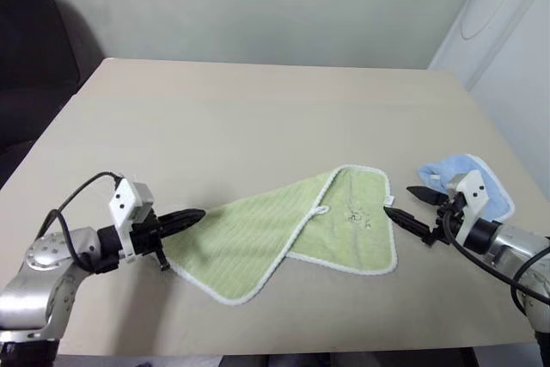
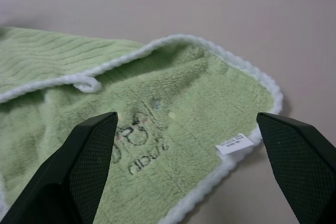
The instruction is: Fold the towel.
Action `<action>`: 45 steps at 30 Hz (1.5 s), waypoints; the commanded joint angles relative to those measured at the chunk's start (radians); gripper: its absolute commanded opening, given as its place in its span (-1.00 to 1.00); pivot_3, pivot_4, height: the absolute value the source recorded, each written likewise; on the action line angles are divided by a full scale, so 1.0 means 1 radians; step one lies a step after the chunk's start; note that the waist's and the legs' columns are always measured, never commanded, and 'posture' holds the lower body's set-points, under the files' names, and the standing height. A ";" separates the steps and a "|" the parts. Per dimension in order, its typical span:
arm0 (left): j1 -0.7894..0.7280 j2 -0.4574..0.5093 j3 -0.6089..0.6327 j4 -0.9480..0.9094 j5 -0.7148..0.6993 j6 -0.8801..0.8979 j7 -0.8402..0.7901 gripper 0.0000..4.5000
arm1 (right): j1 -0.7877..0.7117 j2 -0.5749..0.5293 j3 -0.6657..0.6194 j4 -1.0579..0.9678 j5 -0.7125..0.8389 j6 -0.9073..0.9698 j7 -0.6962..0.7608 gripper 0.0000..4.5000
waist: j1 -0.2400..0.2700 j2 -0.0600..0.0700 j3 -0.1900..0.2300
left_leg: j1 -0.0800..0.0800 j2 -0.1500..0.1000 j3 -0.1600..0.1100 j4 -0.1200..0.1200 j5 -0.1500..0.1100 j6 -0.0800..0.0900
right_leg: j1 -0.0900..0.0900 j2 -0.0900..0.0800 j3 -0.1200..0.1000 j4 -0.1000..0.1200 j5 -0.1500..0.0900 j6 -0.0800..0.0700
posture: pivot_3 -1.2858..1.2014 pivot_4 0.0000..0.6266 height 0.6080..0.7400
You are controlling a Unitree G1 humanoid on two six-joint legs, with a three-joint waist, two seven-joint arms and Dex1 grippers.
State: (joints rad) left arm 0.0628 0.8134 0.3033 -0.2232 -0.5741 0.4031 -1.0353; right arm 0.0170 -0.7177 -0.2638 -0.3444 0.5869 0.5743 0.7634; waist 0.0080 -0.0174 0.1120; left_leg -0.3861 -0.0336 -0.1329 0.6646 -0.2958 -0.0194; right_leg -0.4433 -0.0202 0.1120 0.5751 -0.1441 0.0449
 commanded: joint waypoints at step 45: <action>-0.313 0.223 -0.361 0.036 0.127 -0.184 -0.549 -0.12 | 0.049 0.050 -0.079 -0.082 -0.012 -0.058 -0.064 1.00 | 0.000 0.005 -0.004 | -0.005 0.000 0.000 0.000 0.000 0.000 | -0.005 0.000 0.000 0.001 0.005 -0.009 | 0.03 -0.52 1.00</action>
State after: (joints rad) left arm -0.2310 1.0355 -0.0471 -0.1871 -0.4625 0.2514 -1.5320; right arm 0.0663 -0.6673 -0.3022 -0.3747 0.5644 0.5298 0.7128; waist 0.0079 -0.0123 0.1077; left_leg -0.3913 -0.0335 -0.1333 0.6650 -0.2959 -0.0192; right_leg -0.4485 -0.0206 0.1121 0.5758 -0.1387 0.0360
